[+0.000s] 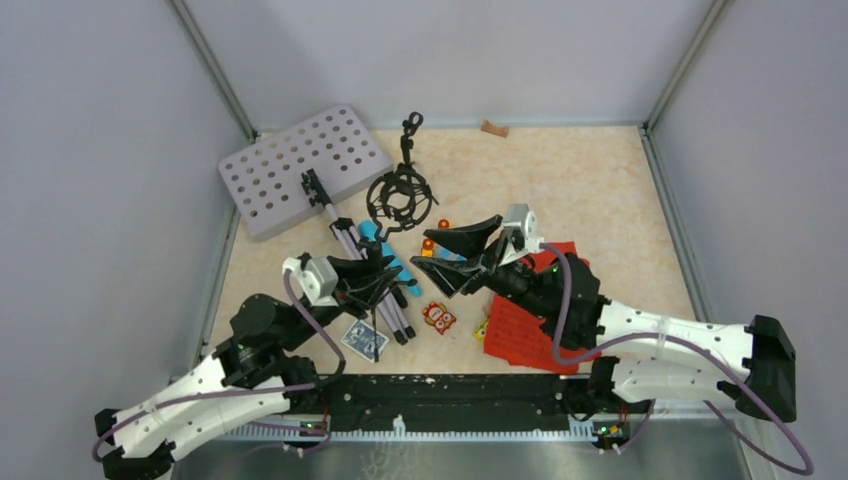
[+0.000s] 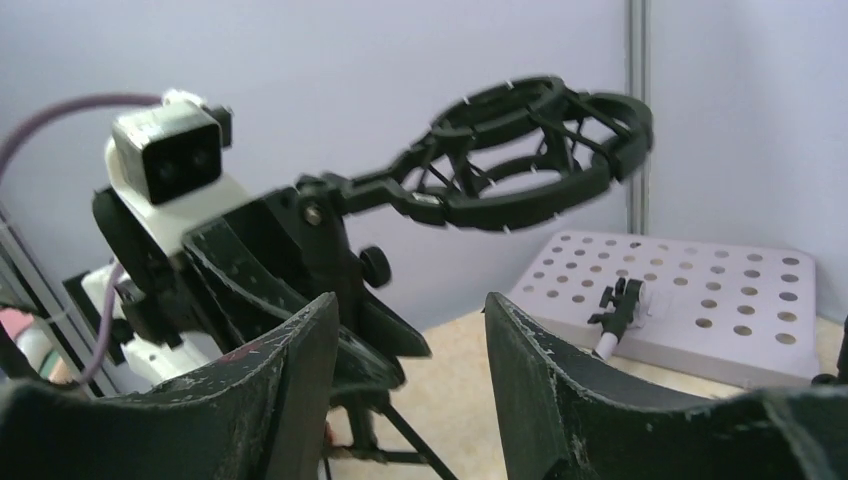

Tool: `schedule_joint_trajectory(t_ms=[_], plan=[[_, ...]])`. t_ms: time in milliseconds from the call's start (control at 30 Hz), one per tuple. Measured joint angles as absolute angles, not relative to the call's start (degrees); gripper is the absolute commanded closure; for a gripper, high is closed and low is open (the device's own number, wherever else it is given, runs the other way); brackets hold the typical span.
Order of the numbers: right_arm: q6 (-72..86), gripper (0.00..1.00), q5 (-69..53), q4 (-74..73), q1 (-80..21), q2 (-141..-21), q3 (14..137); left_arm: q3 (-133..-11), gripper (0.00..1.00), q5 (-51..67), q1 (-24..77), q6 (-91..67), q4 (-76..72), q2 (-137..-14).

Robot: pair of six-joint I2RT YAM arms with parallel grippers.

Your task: Pack up the instrument practice props

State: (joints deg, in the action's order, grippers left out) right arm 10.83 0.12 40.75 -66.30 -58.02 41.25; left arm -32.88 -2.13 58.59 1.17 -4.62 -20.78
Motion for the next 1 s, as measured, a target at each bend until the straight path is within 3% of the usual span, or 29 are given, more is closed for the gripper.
schedule_joint_trajectory(t_ms=[533, 1000], plan=[[15.92, 0.45, 9.61, 43.42, -71.5, -65.54, 47.03, -31.16, 1.0, -3.62, 58.48, 1.8, -17.1, -28.97], [14.59, 0.55, 10.72, 43.55, -71.9, -69.1, 48.99, -28.91, 1.0, -4.95, 58.48, 2.74, -18.06, -29.52]])
